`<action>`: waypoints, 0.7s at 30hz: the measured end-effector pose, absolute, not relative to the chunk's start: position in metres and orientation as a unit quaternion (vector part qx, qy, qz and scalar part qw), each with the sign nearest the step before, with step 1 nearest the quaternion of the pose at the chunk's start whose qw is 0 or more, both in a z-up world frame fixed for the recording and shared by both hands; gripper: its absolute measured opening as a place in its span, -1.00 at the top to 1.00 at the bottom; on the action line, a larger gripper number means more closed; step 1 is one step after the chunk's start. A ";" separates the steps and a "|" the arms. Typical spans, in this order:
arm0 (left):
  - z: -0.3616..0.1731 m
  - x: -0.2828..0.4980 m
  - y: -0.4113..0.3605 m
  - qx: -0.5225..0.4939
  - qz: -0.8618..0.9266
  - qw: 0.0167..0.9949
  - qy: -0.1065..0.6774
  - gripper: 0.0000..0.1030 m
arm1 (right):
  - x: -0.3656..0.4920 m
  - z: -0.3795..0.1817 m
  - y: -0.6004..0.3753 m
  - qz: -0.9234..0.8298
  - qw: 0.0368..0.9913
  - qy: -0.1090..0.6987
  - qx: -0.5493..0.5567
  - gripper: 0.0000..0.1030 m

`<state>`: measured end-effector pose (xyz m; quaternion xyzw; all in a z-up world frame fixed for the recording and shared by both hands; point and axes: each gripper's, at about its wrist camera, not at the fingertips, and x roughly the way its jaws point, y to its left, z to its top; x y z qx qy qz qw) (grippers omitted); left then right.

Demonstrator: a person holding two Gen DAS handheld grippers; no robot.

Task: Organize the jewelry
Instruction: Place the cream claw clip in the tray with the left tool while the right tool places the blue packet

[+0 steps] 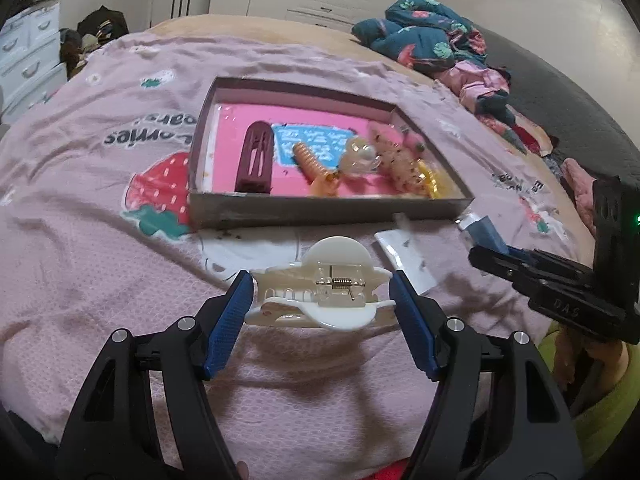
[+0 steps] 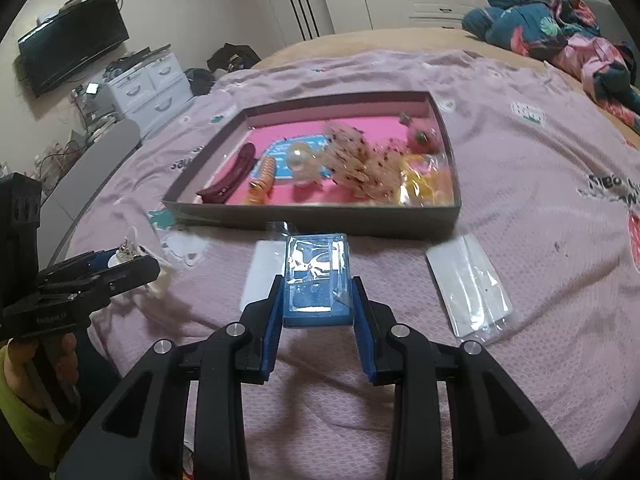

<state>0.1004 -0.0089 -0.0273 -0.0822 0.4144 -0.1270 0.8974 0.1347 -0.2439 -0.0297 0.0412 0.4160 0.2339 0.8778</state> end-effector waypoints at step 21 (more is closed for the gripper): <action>0.024 0.151 -0.009 -0.088 -0.114 0.917 0.372 -0.20 | 0.176 0.036 -0.241 0.244 0.907 0.340 0.039 0.40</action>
